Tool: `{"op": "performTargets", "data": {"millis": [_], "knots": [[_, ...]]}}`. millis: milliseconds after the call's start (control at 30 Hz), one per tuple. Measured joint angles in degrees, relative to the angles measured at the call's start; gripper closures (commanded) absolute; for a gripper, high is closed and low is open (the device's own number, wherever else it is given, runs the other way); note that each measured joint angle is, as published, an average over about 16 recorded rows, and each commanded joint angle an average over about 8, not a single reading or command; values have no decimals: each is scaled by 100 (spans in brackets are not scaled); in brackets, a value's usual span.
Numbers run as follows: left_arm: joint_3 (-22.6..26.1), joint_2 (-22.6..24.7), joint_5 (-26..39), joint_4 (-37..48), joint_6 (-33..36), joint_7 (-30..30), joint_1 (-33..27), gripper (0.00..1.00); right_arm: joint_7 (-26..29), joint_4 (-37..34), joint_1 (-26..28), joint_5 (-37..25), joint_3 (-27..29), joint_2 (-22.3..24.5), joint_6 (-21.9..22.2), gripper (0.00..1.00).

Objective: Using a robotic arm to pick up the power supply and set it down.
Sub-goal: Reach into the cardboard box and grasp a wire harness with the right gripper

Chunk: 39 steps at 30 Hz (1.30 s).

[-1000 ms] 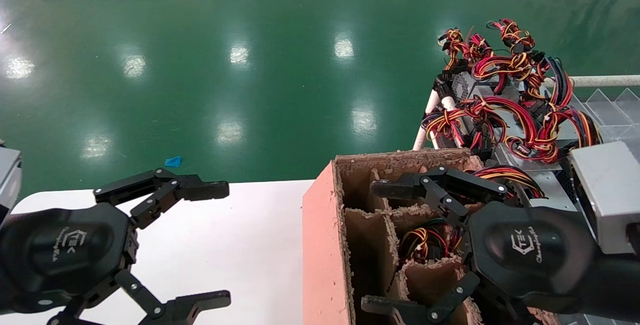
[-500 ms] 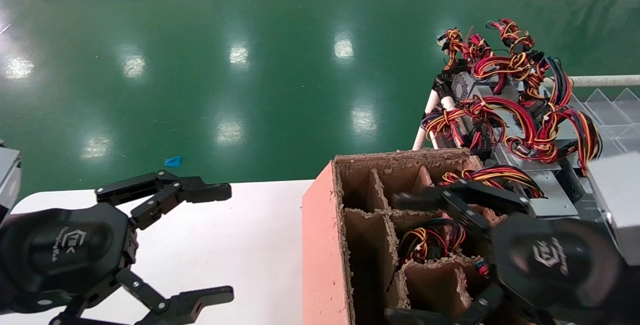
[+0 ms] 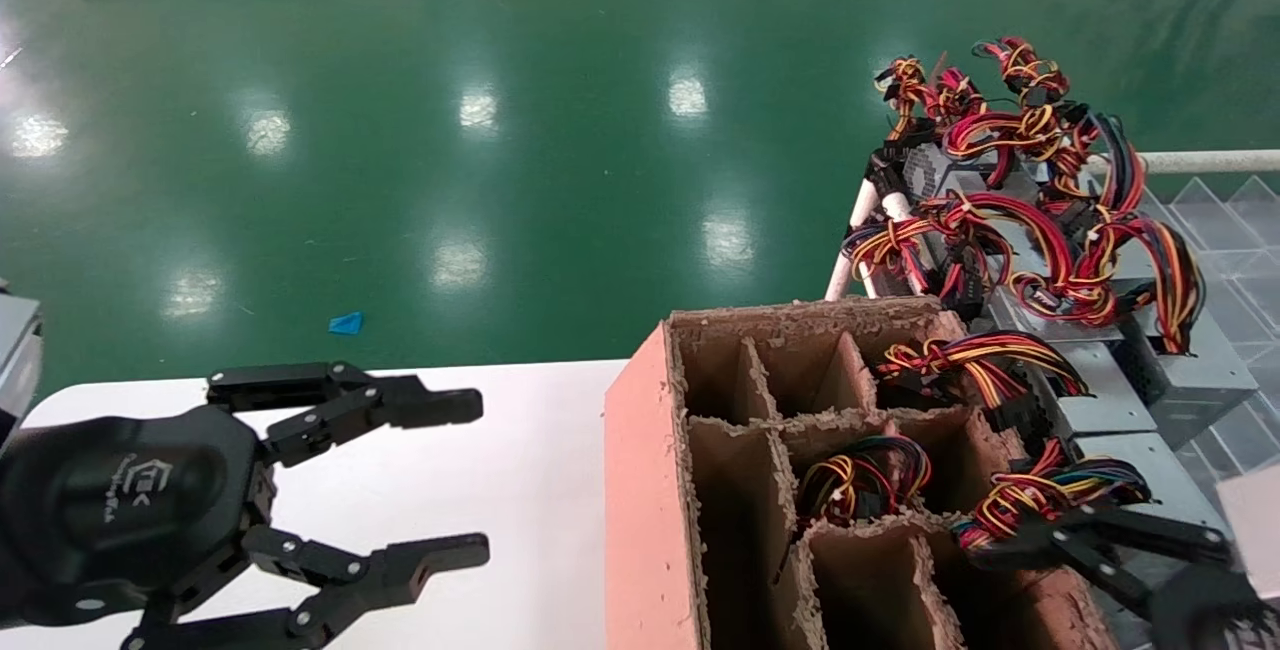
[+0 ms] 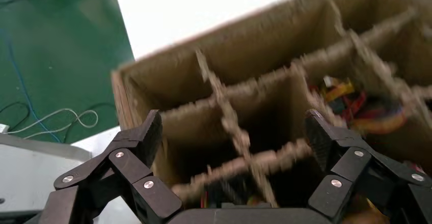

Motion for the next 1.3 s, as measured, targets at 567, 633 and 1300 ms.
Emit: {"op": "performTargets", "data": {"millis": [567, 633, 1300], "knots": [[0, 0, 0, 0, 0, 0, 0, 100, -177, 11, 642, -777, -1135, 418, -11, 100], [1, 0, 0, 0, 0, 0, 0, 100, -171, 8, 752, -870, -1253, 381, -13, 100], [1, 0, -1, 0, 0, 0, 0, 100, -44, -10, 2011, -1457, -2513, 45, -41, 100]]}}
